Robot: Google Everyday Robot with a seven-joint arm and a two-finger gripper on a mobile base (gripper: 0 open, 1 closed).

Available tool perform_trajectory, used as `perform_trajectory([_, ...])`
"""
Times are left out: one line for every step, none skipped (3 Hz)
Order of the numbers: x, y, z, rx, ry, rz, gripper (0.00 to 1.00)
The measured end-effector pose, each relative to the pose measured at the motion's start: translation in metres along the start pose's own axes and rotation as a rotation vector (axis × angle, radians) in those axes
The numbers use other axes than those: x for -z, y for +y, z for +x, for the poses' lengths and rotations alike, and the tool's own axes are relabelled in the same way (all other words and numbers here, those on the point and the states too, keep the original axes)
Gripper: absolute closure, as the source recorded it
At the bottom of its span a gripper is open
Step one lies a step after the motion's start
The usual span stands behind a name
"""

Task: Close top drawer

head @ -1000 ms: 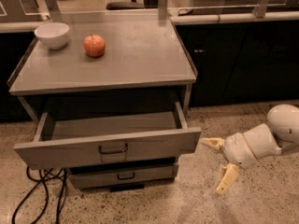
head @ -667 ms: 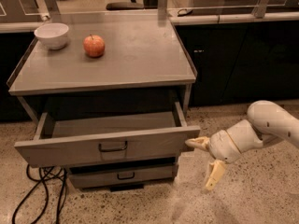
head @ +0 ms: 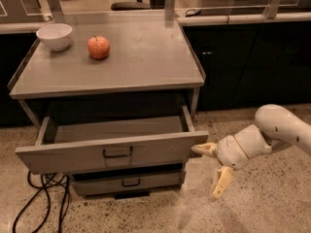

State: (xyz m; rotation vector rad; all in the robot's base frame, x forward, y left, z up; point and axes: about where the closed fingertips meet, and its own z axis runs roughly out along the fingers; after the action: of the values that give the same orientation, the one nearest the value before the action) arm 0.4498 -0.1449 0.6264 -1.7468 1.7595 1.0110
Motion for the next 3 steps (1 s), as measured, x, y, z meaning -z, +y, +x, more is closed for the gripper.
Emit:
perform_trajectory([0.022,-0.025,0.015,-0.042,0.0,0.049,0.0])
perform_trajectory([0.035,-0.044,0.032,-0.101,-0.013,0.066,0.0])
perform_trajectory([0.035,-0.044,0.032,-0.101,-0.013,0.066,0.0])
